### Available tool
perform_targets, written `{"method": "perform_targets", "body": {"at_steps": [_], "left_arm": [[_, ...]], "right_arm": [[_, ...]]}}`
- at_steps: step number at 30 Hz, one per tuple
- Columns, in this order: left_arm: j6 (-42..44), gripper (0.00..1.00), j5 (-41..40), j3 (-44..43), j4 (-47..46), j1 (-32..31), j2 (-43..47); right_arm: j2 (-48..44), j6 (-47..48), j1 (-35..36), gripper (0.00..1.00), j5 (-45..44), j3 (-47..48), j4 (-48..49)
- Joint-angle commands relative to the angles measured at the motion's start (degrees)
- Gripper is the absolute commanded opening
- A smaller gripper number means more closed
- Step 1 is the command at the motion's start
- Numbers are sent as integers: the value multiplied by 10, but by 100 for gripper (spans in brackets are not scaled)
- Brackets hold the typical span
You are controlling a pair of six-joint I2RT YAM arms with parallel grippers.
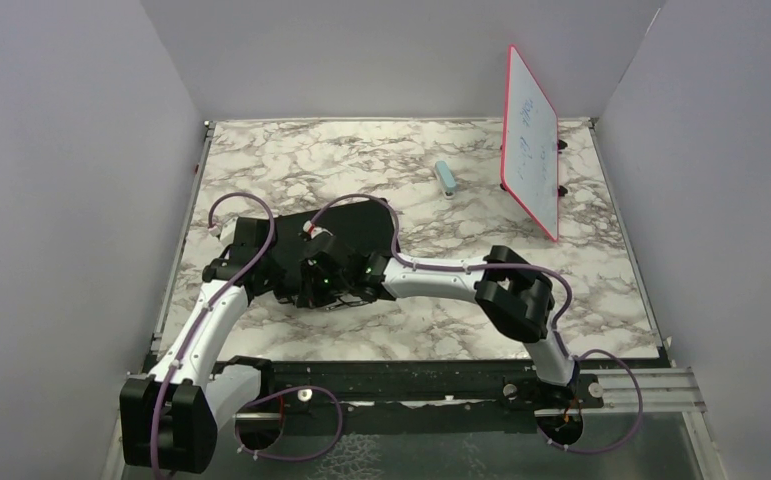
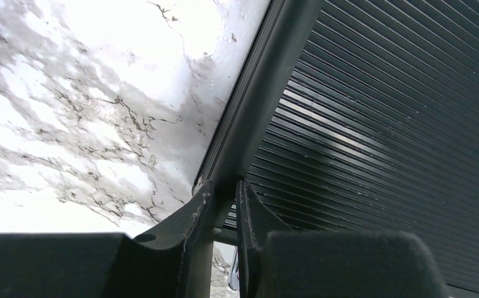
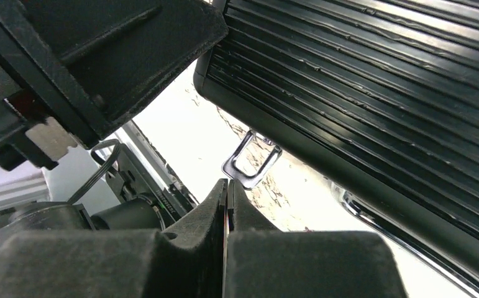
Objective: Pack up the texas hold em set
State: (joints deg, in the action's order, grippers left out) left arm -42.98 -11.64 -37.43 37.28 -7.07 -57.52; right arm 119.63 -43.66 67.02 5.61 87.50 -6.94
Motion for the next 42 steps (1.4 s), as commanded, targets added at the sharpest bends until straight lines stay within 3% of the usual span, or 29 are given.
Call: {"method": "perform_targets", "body": {"at_steps": [1,12,18,22,28,38,42], "left_arm": [[-19,18,26,-3,-3,0,-18],[14,18,30,-38,13,4,-37],[26,19,38,-58,16,8,-50],[25,19,54,-54,16,8,-57],[26,20,69,-33,16,8,-39],[27,20,68,-25,15,8,-45],[29,20,69,-27,12,8,-49]], "right_arm": [[26,3,3,2,-11,12,-21],[116,10,4,1,-91,147,-129],[78,4,3,1,-113,108,-109],[63,6,3,1,-80,93,-109],[26,10,4,12,-41,62,-107],[68,-5,4,10,-1,83,-149],[78,-35,4,4,3,62,-159]]}}
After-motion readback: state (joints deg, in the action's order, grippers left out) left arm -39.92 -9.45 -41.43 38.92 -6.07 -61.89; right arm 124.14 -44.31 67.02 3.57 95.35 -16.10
